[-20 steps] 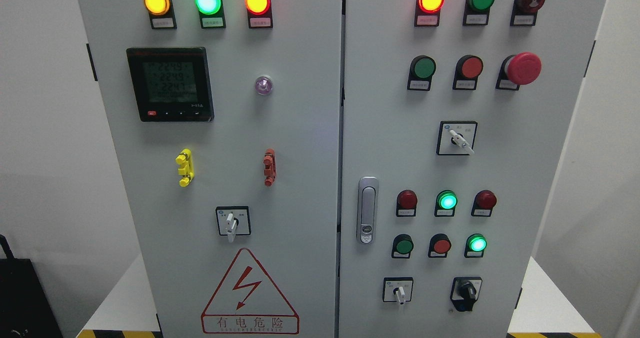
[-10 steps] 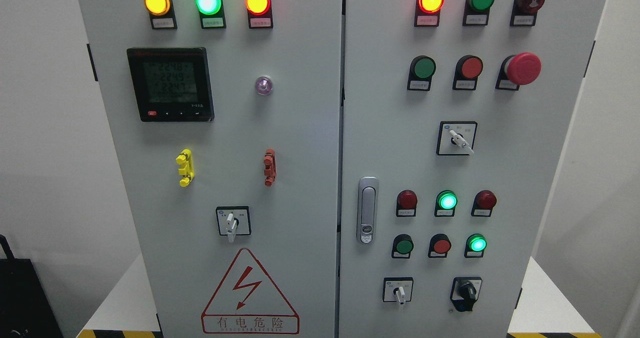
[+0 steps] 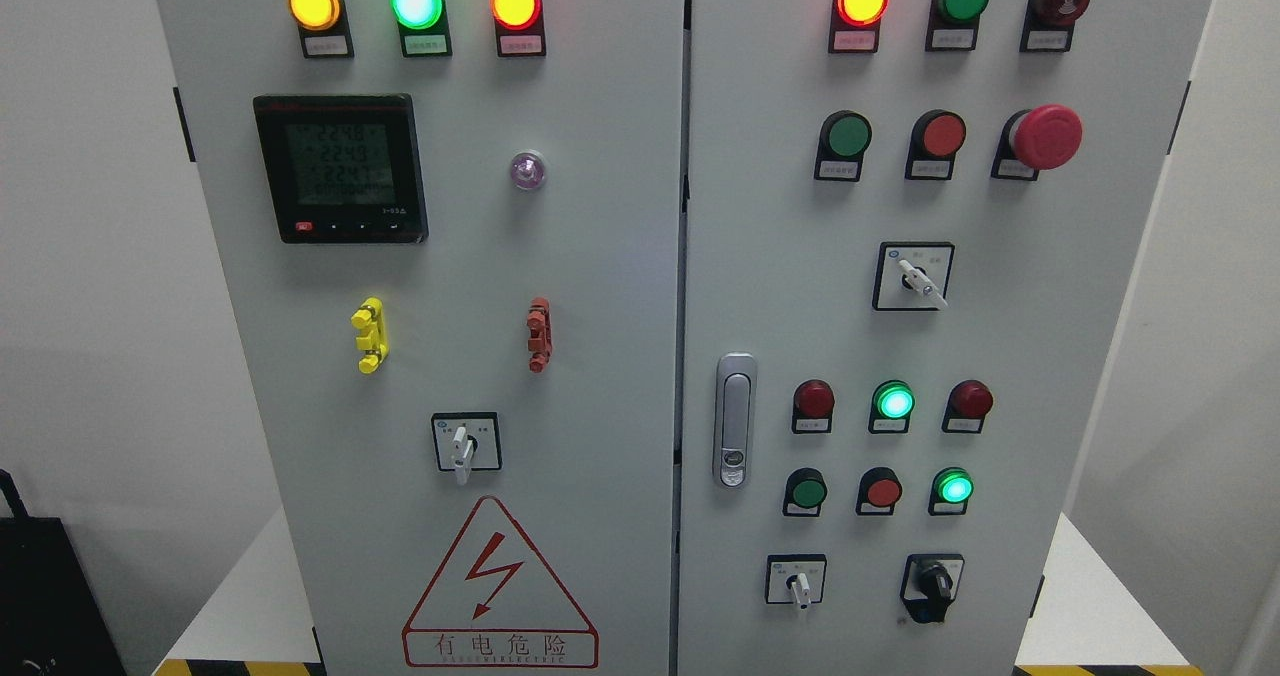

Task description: Turn on light switch 1

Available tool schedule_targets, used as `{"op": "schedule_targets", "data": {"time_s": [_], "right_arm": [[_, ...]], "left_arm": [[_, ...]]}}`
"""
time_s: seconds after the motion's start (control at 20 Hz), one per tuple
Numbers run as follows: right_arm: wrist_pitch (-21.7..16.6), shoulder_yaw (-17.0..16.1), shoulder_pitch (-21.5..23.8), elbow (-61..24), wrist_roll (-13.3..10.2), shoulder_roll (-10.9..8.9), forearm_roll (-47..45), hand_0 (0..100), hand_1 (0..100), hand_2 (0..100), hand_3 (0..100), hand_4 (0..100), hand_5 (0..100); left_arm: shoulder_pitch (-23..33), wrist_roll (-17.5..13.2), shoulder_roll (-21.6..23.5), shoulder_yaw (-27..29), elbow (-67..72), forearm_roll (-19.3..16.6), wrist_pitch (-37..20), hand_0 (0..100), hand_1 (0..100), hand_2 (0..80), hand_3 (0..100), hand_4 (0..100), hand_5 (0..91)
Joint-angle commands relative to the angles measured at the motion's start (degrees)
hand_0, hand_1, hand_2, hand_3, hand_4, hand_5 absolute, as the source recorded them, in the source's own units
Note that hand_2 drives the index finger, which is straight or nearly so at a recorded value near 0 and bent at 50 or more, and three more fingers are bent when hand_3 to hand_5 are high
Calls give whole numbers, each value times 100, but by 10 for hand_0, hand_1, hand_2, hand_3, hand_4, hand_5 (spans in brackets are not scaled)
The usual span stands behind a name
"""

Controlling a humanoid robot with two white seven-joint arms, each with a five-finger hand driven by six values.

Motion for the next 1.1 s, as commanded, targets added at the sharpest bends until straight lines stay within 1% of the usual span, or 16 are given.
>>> {"op": "schedule_targets", "data": {"time_s": [0.0, 0.05, 0.15, 0.2, 0.3, 0.35, 0.4, 0.45, 0.55, 0.65, 0.75, 0.9, 1.0, 1.05], "right_arm": [[-1, 3, 0, 0, 5, 1, 0, 0, 0, 0, 0, 0, 0], [-1, 3, 0, 0, 5, 1, 0, 0, 0, 0, 0, 0, 0], [-1, -6, 0, 0, 5, 1, 0, 0, 0, 0, 0, 0, 0], [-1, 3, 0, 0, 5, 1, 0, 0, 0, 0, 0, 0, 0], [-1, -6, 0, 0, 5, 1, 0, 0, 0, 0, 0, 0, 0], [-1, -6, 0, 0, 5, 1, 0, 0, 0, 0, 0, 0, 0], [-1, 3, 0, 0, 5, 1, 0, 0, 0, 0, 0, 0, 0], [-1, 3, 0, 0, 5, 1, 0, 0, 0, 0, 0, 0, 0], [-1, 3, 0, 0, 5, 1, 0, 0, 0, 0, 0, 0, 0], [-1, 3, 0, 0, -4, 1, 0, 0, 0, 0, 0, 0, 0], [-1, 3, 0, 0, 5, 1, 0, 0, 0, 0, 0, 0, 0], [-1, -6, 0, 0, 5, 1, 0, 0, 0, 0, 0, 0, 0], [-1, 3, 0, 0, 5, -8, 0, 0, 0, 0, 0, 0, 0], [-1, 3, 0, 0, 5, 0, 0, 0, 0, 0, 0, 0, 0]], "left_arm": [[79, 5, 81, 359, -2203, -187, -481, 369, 219, 189, 401, 510, 105], [79, 5, 81, 350, -2211, -187, -727, 368, 234, 193, 415, 547, 165], [79, -4, 90, 359, -2334, -178, -1071, 362, 260, 212, 440, 572, 197], [88, -4, 90, 359, -2604, -161, -1107, 359, 271, 228, 469, 598, 233], [88, -4, 98, 341, -3080, -47, -1090, 353, 285, 259, 501, 623, 273], [79, -4, 81, 315, -3238, 15, -1099, 352, 305, 289, 545, 651, 318], [53, -4, 55, 306, -3414, 41, -1090, 351, 316, 295, 558, 665, 340], [27, -4, 46, 297, -3581, 50, -1090, 345, 348, 327, 595, 702, 388], [9, 5, 46, 219, -3967, 59, -1073, 330, 378, 364, 636, 734, 464], [-44, -4, 28, 209, -4310, 59, -950, 319, 395, 384, 653, 752, 515], [-193, 5, -42, 166, -4688, 59, -626, 301, 405, 387, 657, 756, 529], [-281, 22, -104, -45, -5268, 59, -212, 269, 417, 395, 677, 768, 552], [-430, 66, -156, -220, -5454, 42, -97, 255, 423, 409, 700, 783, 562], [-492, 101, -165, -300, -5507, 33, -88, 245, 428, 421, 723, 800, 592]]}}
